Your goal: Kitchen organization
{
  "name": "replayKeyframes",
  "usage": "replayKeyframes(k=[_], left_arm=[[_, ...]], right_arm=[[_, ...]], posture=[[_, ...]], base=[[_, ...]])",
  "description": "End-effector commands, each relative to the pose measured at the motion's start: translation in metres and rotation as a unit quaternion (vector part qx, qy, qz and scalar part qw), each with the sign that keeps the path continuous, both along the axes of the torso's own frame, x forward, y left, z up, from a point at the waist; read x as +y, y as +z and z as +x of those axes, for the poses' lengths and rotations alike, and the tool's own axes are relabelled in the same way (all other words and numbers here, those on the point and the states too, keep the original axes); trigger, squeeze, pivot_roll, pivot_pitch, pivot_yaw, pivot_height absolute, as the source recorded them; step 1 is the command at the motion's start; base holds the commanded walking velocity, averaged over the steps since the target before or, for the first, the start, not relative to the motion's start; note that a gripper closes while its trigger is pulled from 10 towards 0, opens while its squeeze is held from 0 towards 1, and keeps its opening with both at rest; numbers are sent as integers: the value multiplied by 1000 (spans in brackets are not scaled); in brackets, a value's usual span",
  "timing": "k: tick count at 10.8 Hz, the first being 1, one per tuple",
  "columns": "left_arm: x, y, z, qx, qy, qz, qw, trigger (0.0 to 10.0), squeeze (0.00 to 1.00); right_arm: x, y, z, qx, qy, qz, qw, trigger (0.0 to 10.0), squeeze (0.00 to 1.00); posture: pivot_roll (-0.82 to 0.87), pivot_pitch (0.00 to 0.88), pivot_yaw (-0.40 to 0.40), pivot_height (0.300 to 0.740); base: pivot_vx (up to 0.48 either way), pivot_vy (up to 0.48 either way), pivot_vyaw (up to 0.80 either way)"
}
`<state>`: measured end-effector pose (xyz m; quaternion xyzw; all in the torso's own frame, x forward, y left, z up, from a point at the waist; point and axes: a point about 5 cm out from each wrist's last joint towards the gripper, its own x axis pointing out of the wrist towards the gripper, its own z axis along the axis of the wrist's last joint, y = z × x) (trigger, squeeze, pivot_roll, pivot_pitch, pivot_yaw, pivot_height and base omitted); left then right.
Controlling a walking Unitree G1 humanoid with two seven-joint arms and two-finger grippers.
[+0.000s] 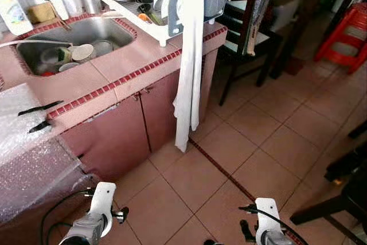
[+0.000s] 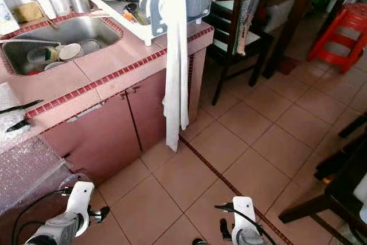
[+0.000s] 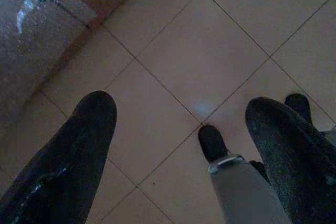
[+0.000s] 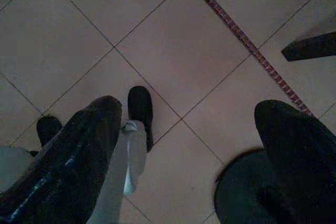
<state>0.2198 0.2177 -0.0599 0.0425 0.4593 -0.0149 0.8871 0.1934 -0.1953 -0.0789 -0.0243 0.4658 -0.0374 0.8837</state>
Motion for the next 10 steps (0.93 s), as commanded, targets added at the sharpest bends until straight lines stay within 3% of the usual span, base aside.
replayKeyframes(k=[1,3,7,10], left_arm=[[2,-2,-4,4,2,7,1000,10000,0],[6,0,-2,-7,6,28,1000,10000,0],[5,-1,-3,-5,7,27,1000,10000,0],[5,-1,-3,-5,5,29,1000,10000,0]], right_arm=[[0,-1,-2,5,3,0,1000,10000,0],[-3,-2,-4,7,6,-3,1000,10000,0],[-2,1,1,0,21,-6,1000,10000,0],[5,2,4,-2,33,-6,999,10000,0]], posture=[[1,82,6,740],[2,82,0,740],[4,79,-10,740],[4,81,-7,740]], base=[[0,0,-750],[0,0,-606],[0,0,0],[0,-251,0]])
